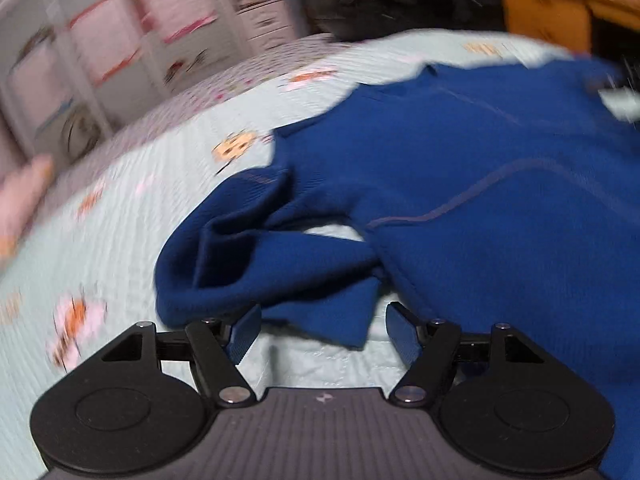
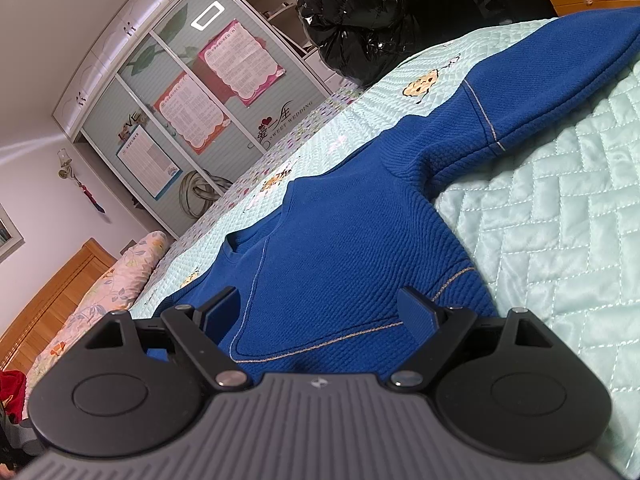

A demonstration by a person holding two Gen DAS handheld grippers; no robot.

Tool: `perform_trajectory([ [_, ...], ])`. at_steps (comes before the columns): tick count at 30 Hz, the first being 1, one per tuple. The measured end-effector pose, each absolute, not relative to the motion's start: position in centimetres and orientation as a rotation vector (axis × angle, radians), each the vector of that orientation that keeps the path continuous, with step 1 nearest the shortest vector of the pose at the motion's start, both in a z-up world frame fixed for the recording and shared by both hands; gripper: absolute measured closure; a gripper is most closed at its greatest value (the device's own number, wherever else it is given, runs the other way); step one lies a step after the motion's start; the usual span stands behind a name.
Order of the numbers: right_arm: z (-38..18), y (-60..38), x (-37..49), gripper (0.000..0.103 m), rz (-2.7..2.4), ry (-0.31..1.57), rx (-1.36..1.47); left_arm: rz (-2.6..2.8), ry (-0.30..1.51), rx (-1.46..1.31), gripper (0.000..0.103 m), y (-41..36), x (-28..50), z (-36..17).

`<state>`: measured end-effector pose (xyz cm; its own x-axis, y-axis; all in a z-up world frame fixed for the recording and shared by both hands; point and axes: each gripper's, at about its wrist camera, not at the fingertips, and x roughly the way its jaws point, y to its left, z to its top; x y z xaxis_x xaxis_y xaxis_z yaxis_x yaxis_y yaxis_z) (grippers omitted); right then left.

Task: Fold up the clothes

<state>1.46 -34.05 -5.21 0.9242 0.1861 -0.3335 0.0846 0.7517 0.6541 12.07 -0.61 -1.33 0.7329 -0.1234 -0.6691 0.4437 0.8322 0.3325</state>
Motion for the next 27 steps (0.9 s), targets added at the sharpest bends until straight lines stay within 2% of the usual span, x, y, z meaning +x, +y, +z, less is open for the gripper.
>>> perform_trajectory([
  [3,-5.2,-34.1,1.4,0.016,0.057,0.397,0.722,-0.331,0.644,0.657,0.030,-2.4,11.5,-1.9],
  [6,-5.1,-34.2,1.5,0.016,0.057,0.397,0.723,-0.344,0.675,0.618,0.030,-2.1,12.6,-1.9],
  [7,-5.2,-34.2,1.5,0.016,0.057,0.397,0.723,-0.354,0.695,0.590,0.033,-1.8,13.1,-1.9],
  [10,-5.0,-34.1,1.4,0.016,0.057,0.397,0.722,-0.349,0.755,0.543,0.072,-1.4,14.3,-1.2],
  [11,-5.0,-34.1,1.4,0.016,0.057,0.397,0.723,-0.344,0.755,0.553,0.082,-1.4,14.4,-1.0],
  [15,-4.9,-34.0,1.3,0.016,0.057,0.397,0.722,-0.324,0.731,0.532,0.087,-1.2,13.9,-1.0],
  [20,-4.9,-33.9,1.3,0.016,0.058,0.397,0.723,-0.319,0.648,0.263,0.089,2.4,13.7,2.4],
  [22,-4.9,-33.9,1.3,0.016,0.057,0.396,0.723,-0.279,0.578,0.114,0.091,5.9,14.6,5.2],
  [23,-4.9,-33.8,1.3,0.016,0.058,0.396,0.724,-0.257,0.542,0.039,0.097,7.8,15.1,6.6],
  [26,-4.9,-33.8,1.4,0.016,0.058,0.395,0.725,0.004,0.469,-0.149,0.096,15.8,17.3,7.8],
  [27,-4.9,-33.8,1.4,0.016,0.058,0.395,0.724,0.093,0.443,-0.211,0.093,18.6,18.0,8.1],
])
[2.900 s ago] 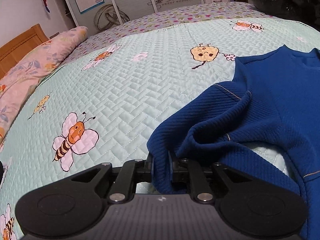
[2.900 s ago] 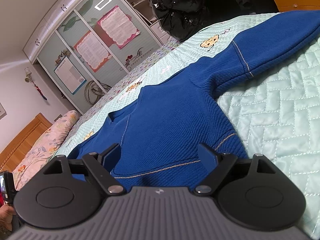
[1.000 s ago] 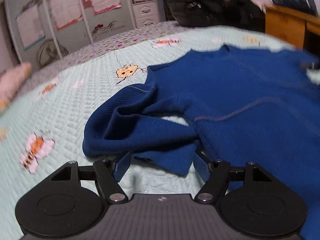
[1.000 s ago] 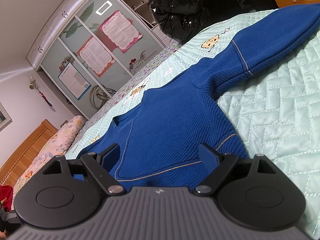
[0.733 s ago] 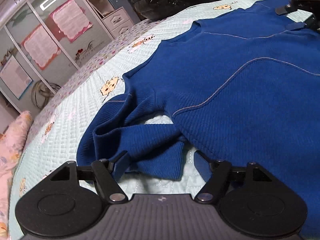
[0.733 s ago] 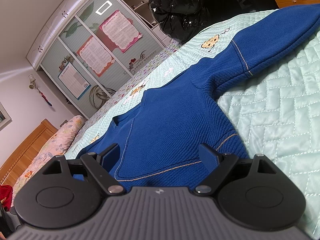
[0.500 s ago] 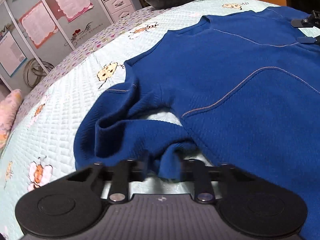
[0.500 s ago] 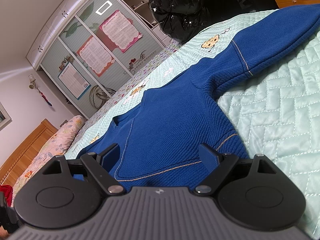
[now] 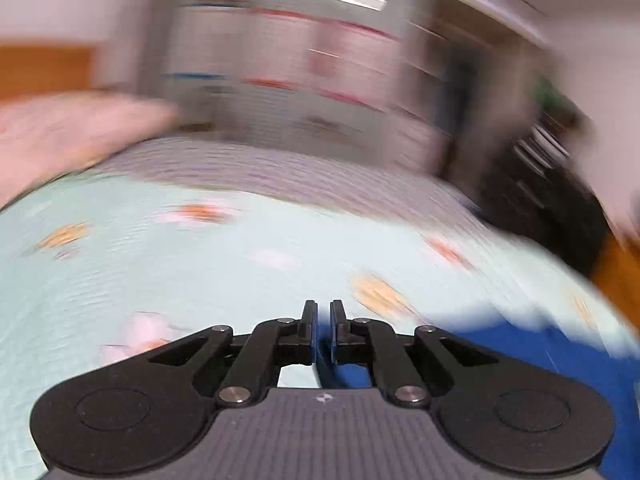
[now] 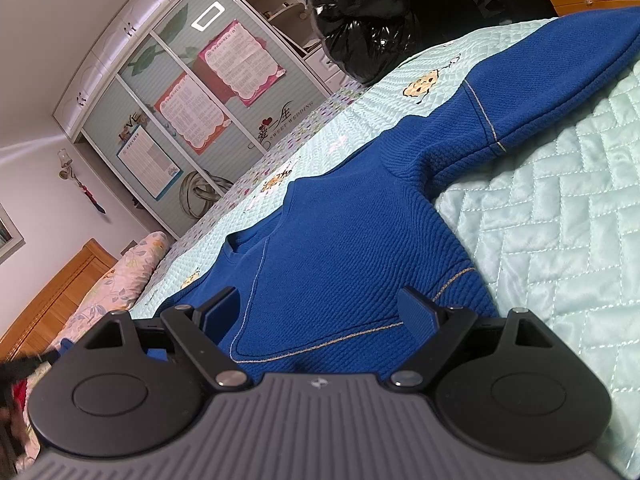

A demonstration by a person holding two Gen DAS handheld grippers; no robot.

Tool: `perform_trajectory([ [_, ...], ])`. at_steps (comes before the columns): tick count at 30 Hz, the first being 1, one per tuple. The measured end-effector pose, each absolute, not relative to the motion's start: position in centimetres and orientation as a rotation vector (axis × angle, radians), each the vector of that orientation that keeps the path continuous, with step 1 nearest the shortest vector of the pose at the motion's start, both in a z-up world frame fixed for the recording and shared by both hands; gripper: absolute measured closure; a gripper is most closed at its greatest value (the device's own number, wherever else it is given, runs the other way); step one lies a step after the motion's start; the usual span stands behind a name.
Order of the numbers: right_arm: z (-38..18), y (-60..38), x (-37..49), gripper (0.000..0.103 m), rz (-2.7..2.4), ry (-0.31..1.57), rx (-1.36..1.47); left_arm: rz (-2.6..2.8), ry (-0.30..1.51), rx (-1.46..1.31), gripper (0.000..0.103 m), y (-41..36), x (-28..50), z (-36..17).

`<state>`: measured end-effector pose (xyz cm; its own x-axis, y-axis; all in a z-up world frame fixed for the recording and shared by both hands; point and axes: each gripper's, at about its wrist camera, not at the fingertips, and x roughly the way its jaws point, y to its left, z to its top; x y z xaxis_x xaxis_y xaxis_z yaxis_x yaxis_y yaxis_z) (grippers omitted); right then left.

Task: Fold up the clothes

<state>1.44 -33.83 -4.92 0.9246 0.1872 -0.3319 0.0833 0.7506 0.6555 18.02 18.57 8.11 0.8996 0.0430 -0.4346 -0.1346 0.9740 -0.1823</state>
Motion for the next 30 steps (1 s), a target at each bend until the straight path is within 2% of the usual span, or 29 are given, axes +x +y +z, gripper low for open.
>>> perform_trajectory([
  [1,-4.9,-33.8,1.4,0.016,0.058,0.395,0.724,0.181,0.416,-0.273,0.081,21.3,18.7,8.5],
  [2,-5.0,-33.8,1.5,0.016,0.059,0.395,0.725,0.258,0.450,-0.300,0.076,23.3,19.1,7.8],
  [4,-5.0,-33.8,1.5,0.016,0.060,0.394,0.726,0.369,0.520,-0.339,0.076,26.3,18.9,6.4],
  [6,-5.0,-33.7,1.5,0.016,0.060,0.394,0.726,0.425,0.575,-0.347,0.069,27.4,17.6,5.0],
  [7,-5.0,-33.7,1.5,0.016,0.060,0.394,0.726,0.407,0.599,-0.363,0.065,27.5,16.8,4.2],
  [12,-4.9,-33.7,1.6,0.016,0.058,0.397,0.721,0.165,0.738,-0.482,0.062,25.5,14.7,-0.5],
  [17,-4.8,-33.5,1.6,0.016,0.056,0.399,0.717,0.052,0.651,-0.550,0.031,22.4,15.8,-0.8],
  [21,-4.9,-33.7,1.6,0.016,0.058,0.397,0.721,0.063,0.668,-0.607,0.026,21.5,20.3,-0.8],
  [22,-4.9,-33.8,1.6,0.016,0.059,0.396,0.722,0.055,0.692,-0.626,0.019,21.5,21.4,-1.1],
  [25,-4.9,-33.8,1.6,0.016,0.060,0.394,0.725,0.052,0.776,-0.741,0.016,21.8,23.7,-2.1],
  [26,-4.9,-33.9,1.6,0.016,0.061,0.394,0.726,0.048,0.782,-0.780,0.013,21.8,23.9,-2.4],
  [28,-4.9,-33.9,1.6,0.016,0.062,0.393,0.728,0.042,0.787,-0.838,0.013,22.2,24.9,-3.1],
  [29,-5.0,-33.9,1.6,0.016,0.062,0.393,0.728,0.036,0.787,-0.851,0.018,22.3,25.4,-3.2],
  [30,-5.1,-33.9,1.6,0.016,0.062,0.393,0.728,0.018,0.793,-0.845,0.028,22.3,26.0,-3.2],
])
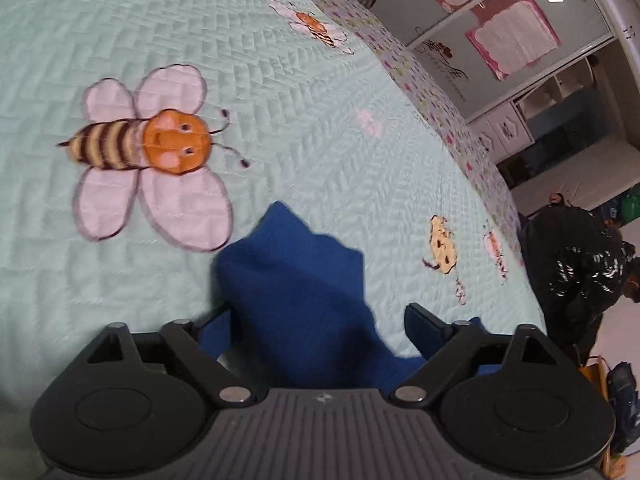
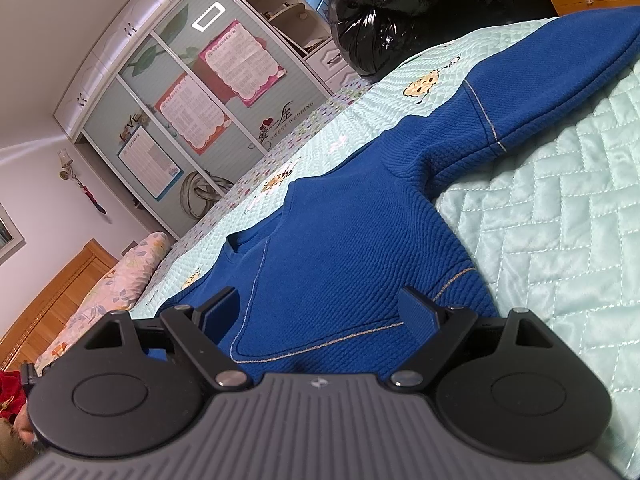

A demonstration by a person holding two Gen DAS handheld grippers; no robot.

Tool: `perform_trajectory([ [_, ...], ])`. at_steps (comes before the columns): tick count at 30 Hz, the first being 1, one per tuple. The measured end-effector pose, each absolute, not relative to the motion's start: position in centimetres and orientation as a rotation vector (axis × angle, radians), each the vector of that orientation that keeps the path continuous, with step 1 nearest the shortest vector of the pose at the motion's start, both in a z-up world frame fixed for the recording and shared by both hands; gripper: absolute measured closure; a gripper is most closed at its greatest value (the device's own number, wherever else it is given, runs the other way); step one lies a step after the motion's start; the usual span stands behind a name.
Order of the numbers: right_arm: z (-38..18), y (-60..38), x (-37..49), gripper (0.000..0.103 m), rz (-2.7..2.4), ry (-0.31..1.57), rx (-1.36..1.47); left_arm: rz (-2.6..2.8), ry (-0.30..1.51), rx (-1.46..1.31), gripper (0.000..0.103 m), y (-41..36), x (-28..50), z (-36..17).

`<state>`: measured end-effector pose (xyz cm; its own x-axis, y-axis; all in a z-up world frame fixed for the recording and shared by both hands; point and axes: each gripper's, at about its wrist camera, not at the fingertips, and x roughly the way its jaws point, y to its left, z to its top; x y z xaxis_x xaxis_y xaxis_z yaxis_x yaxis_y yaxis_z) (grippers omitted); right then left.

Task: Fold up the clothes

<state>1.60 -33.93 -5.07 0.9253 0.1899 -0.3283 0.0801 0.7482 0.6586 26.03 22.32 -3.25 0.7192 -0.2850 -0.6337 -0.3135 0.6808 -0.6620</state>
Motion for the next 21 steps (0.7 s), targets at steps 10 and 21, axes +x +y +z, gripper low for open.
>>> perform_trajectory([
  [10,-5.2,-33.9,1.6,0.016,0.057,0.399,0.720,-0.036,0.344,-0.655,0.097,24.0,24.2,5.2],
  [21,-5.0,-33.8,1.5,0.016,0.056,0.399,0.717,0.284,0.534,-0.837,0.034,30.3,20.5,-3.4],
])
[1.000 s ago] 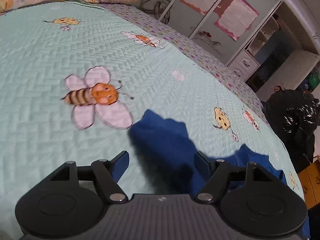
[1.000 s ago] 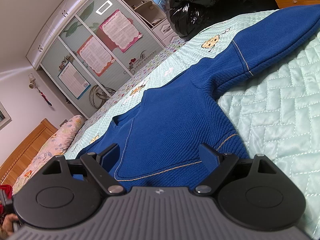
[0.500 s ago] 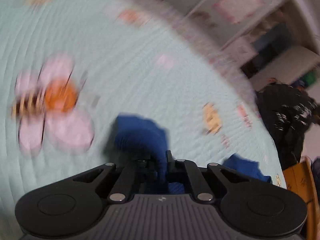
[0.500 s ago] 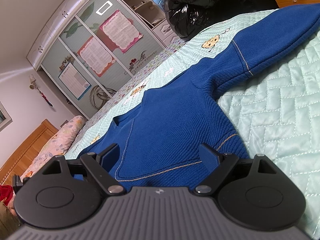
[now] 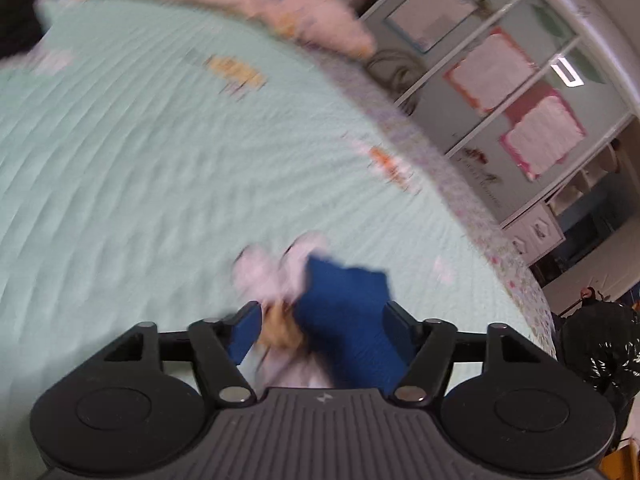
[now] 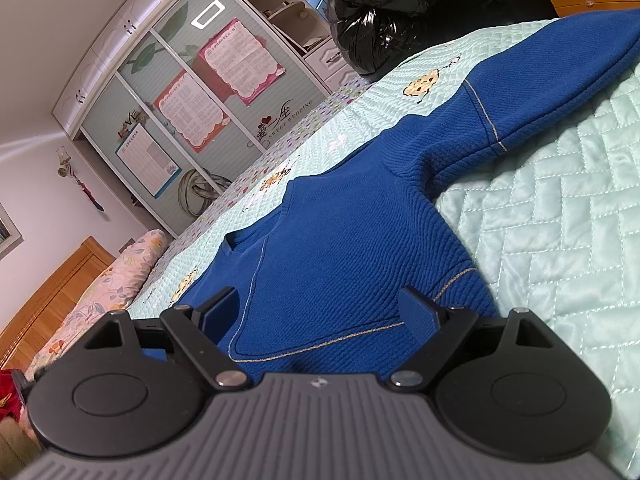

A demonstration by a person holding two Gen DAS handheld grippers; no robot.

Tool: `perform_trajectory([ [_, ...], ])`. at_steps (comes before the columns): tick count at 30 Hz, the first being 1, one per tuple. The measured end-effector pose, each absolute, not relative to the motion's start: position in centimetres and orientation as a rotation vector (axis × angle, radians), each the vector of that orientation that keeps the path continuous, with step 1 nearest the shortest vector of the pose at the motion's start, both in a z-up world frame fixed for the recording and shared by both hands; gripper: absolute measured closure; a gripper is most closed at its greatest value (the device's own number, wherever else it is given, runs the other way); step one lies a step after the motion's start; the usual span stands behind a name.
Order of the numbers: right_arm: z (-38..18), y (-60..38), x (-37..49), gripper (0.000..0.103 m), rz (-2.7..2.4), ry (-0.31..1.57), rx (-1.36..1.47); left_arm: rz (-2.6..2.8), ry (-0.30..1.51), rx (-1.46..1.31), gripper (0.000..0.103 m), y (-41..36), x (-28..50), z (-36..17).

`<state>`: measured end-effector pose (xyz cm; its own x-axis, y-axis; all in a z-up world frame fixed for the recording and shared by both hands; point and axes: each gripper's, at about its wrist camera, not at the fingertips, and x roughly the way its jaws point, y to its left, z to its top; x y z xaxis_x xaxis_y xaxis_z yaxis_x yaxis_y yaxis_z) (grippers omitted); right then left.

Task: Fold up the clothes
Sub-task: 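Pull the sleeve cuff across the bedspread with the left gripper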

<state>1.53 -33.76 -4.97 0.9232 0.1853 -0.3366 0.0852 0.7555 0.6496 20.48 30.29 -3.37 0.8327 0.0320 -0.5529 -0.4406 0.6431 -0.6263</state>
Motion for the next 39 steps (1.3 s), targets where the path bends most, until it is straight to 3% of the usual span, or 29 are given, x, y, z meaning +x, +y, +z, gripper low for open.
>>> perform_trajectory([
  [6,-5.1,-33.7,1.6,0.015,0.056,0.398,0.718,0.210,0.538,-0.682,0.034,26.8,18.9,-2.1],
  [9,-5.1,-33.7,1.6,0.015,0.056,0.399,0.717,0.217,0.573,-0.442,0.033,23.0,21.5,0.6],
  [12,-5.0,-33.7,1.6,0.015,0.056,0.398,0.717,0.276,0.602,-0.236,0.014,19.7,24.4,2.4],
  [13,-5.0,-33.7,1.6,0.015,0.057,0.398,0.718,0.311,0.617,-0.197,0.012,19.2,25.4,2.4],
  [23,-5.1,-33.8,1.8,0.015,0.062,0.394,0.726,0.540,0.898,-0.043,0.008,18.3,34.2,-1.0],
  [25,-5.1,-33.8,1.8,0.015,0.063,0.393,0.727,0.524,0.910,-0.112,0.014,19.3,34.0,-1.4],
  [27,-5.1,-33.8,1.9,0.015,0.064,0.392,0.729,0.498,0.901,-0.147,0.043,19.9,33.6,-1.3],
  [28,-5.1,-33.8,1.9,0.015,0.064,0.392,0.729,0.479,0.885,-0.144,0.071,20.0,33.4,-1.0],
  [29,-5.1,-33.8,1.9,0.015,0.064,0.392,0.729,0.460,0.869,-0.141,0.077,20.2,33.1,-0.6],
  [34,-5.2,-33.9,1.9,0.015,0.064,0.392,0.729,0.308,0.586,-0.430,0.081,23.6,27.5,1.6],
  [39,-5.2,-34.0,1.8,0.015,0.064,0.392,0.728,0.166,0.384,-0.602,0.076,25.4,19.4,1.8],
])
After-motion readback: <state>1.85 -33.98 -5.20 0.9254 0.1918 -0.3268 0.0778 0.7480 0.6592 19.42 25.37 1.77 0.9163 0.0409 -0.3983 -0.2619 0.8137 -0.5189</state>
